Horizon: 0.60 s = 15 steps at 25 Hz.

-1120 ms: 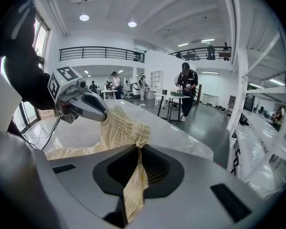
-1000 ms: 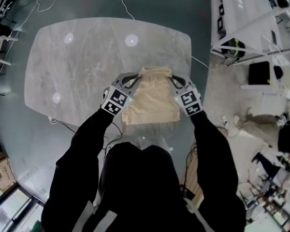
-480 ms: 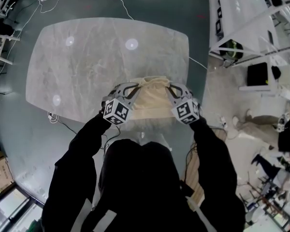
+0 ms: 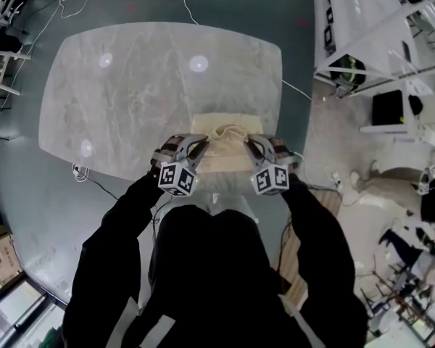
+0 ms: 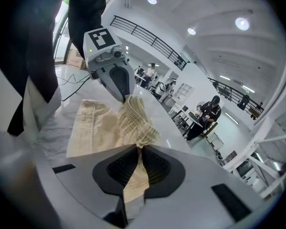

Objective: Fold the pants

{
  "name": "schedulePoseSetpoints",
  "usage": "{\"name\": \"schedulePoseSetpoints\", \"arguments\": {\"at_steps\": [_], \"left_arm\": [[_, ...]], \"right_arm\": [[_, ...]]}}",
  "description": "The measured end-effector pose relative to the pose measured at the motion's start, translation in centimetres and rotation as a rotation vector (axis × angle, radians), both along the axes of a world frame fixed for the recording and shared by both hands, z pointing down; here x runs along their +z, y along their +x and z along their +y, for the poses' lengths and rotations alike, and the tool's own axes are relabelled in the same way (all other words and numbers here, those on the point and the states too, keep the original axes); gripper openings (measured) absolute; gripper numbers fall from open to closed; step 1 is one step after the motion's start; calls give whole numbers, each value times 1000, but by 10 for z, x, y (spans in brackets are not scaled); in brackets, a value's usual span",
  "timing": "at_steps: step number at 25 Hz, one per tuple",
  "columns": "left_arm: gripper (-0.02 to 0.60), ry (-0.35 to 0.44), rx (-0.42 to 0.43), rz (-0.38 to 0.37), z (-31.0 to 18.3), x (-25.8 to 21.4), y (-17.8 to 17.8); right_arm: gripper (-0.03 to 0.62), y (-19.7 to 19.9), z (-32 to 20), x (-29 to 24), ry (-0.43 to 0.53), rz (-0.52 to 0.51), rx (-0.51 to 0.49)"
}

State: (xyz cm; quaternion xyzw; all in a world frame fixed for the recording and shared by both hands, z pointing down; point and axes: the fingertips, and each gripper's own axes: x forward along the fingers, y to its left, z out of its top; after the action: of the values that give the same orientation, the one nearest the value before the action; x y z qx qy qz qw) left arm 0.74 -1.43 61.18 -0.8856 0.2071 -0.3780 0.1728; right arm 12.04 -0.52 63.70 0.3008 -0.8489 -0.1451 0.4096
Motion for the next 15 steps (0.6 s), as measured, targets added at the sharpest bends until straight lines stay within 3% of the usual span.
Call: {"name": "schedulePoseSetpoints", "arguments": {"at_steps": [6, 15], "left_arm": [[26, 65, 82, -95, 21, 16, 0], [26, 220, 312, -288, 57, 45, 5]], "right_arm": [[28, 0, 21, 17, 53, 123, -99], [28, 6, 58, 49, 172, 355, -321]]}}
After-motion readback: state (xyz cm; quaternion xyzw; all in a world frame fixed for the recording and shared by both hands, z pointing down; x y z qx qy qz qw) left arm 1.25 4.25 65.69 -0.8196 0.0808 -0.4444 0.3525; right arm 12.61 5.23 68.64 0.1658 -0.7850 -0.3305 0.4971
